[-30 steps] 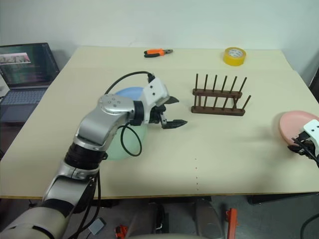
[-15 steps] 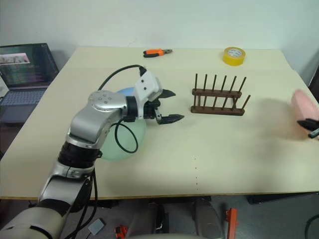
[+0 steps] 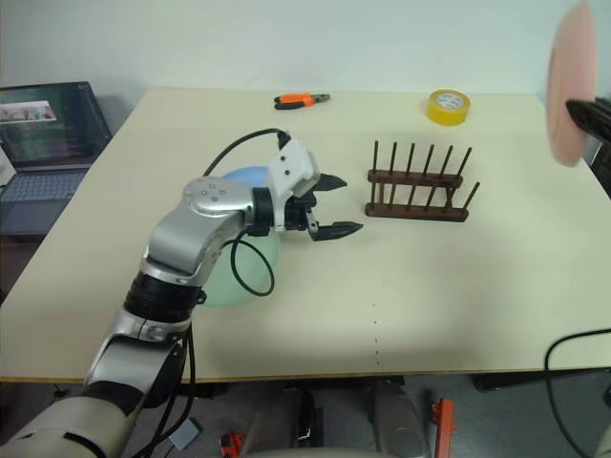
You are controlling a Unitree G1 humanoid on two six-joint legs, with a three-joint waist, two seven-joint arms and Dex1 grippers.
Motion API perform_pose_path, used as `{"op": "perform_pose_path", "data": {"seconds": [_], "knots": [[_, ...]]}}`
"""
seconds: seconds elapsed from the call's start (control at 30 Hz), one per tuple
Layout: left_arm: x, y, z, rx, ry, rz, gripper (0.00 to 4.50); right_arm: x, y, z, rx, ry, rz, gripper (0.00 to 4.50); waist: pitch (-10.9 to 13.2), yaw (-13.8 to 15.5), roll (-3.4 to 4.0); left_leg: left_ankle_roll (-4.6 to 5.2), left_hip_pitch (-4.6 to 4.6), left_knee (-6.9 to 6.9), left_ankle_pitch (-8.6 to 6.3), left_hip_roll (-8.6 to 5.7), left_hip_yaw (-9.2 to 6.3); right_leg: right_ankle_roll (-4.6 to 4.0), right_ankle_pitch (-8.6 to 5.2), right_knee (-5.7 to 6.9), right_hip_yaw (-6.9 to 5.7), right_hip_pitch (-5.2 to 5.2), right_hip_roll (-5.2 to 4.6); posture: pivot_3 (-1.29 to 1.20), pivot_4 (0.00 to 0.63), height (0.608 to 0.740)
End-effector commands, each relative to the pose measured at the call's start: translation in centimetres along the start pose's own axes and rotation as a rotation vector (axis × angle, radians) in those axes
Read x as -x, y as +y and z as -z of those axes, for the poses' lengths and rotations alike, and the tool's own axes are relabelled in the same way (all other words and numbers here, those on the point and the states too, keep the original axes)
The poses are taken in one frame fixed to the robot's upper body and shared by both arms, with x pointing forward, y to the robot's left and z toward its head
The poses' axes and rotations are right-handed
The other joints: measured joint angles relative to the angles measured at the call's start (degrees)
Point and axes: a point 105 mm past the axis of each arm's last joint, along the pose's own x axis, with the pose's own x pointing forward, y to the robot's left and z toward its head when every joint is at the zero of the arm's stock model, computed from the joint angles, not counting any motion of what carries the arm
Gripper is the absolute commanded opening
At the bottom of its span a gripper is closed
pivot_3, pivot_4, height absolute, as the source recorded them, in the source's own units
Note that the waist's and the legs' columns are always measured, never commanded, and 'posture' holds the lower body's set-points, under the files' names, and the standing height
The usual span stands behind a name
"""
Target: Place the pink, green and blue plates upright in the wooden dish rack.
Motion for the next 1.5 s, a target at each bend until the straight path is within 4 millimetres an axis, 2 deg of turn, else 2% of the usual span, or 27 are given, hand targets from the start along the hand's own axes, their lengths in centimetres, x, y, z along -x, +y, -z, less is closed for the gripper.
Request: {"op": "perform_pose_path", "data": {"seconds": [0.03, 0.2, 0.37, 0.53, 0.77, 1.5], "knots": [[0.1, -0.1, -1.4, -0.041, -0.044, -0.007, 4.50, -1.6, 0.5, -0.9, -0.077, -0.094, -0.042, 0.05, 0.0, 0.0, 0.00, 0.00, 0.00, 0.00, 0.00, 0.01, 0.00, 0.00, 0.00, -0.01, 0.00, 0.00, 0.00, 0.00, 0.150, 0.740], [0.2, -0.4, -1.5, -0.037, -0.048, -0.011, 4.50, -3.6, 1.1, -0.1, -0.123, -0.107, -0.089, 0.05, 0.0, 0.1, 0.02, 0.01, -0.25, -0.02, -0.01, 0.02, -0.04, -0.13, 0.05, -0.01, -0.03, -0.20, -0.01, 0.00, 0.150, 0.740], [0.1, -0.6, -1.5, -0.029, -0.048, -0.018, 4.50, -5.0, 0.9, 0.8, -0.184, -0.121, -0.089, 0.05, 0.0, 0.1, 0.03, 0.02, -0.62, 0.01, -0.01, 0.01, -0.06, -0.22, 0.12, 0.01, -0.07, -0.55, -0.01, 0.00, 0.150, 0.740], [0.2, -0.8, -1.2, -0.022, -0.041, -0.025, 4.50, -5.7, 0.7, 1.6, -0.223, -0.120, -0.073, 0.05, 0.0, 0.1, 0.03, 0.02, -0.80, 0.03, 0.00, -0.01, -0.05, -0.23, 0.13, 0.05, -0.07, -0.75, -0.01, 0.00, 0.150, 0.740], [0.2, -0.9, -1.0, -0.014, -0.031, -0.034, 4.50, -6.0, 0.5, 2.5, -0.256, -0.110, -0.055, 0.05, 0.0, 0.1, 0.03, 0.02, -0.83, 0.02, 0.00, -0.01, -0.04, -0.24, 0.14, 0.05, -0.08, -0.78, -0.01, 0.00, 0.150, 0.740], [0.0, -1.2, -0.8, -0.010, -0.011, -0.032, 4.50, -4.8, 0.0, 4.8, -0.317, -0.055, -0.001, 0.05, 0.0, 0.1, 0.04, 0.02, -0.83, 0.03, 0.00, -0.02, -0.04, -0.23, 0.13, 0.05, -0.08, -0.78, 0.01, 0.00, 0.150, 0.740]]}}
